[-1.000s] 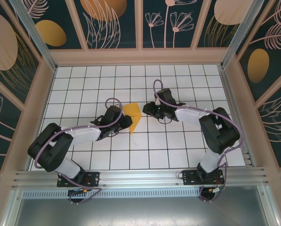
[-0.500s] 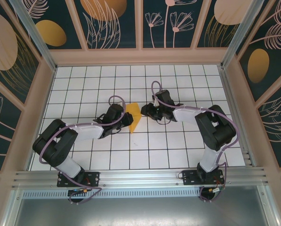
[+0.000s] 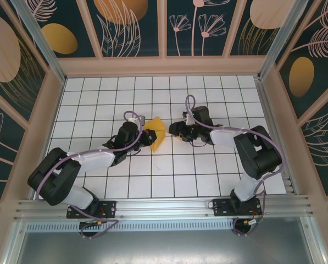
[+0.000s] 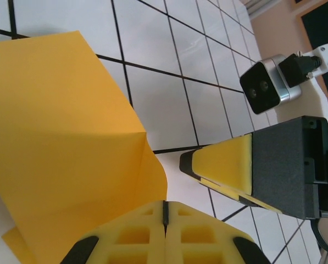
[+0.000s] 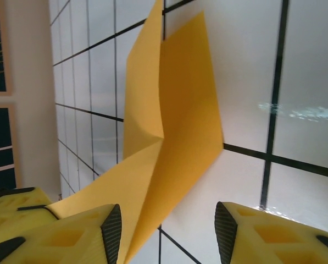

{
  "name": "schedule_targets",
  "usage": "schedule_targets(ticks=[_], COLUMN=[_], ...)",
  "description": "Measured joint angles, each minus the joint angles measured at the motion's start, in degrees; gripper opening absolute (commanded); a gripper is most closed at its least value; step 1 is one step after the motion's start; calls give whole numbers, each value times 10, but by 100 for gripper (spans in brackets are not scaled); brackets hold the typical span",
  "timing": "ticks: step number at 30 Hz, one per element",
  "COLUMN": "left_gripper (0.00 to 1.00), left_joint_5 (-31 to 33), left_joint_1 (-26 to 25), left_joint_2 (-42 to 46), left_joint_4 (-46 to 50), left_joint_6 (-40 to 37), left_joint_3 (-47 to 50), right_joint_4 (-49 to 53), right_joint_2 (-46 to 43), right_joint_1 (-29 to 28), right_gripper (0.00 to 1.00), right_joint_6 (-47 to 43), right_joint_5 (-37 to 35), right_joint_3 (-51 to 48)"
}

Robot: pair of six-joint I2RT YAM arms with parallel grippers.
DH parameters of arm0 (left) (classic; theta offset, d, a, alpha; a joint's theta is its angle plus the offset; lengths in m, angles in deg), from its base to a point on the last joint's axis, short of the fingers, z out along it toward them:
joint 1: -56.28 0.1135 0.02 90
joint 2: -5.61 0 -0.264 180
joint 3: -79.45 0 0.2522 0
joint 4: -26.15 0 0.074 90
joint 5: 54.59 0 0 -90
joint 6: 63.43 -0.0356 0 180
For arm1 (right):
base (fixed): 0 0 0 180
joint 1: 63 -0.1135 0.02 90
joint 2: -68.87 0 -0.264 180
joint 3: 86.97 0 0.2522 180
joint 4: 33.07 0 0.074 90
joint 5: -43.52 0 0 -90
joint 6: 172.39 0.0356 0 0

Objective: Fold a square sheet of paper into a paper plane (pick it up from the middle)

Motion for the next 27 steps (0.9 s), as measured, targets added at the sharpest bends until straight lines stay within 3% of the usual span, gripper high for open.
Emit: schedule_targets(ticks=[14,27], left_gripper=[4,5], left_joint_5=[-20,-26], left_joint_1=[17,21], left_joint_2=[35,35], left_joint_4=[-56,-64], left_joint_6=[52,68], left_joint_3=[51,54], right_joint_4=[-91,-114], right_joint_2=[29,82], right_joint_1=[-3,-30], right_gripper=[58,52], right_joint_6=[19,30], right_joint_5=[79,103], right_joint_3=[-8,24])
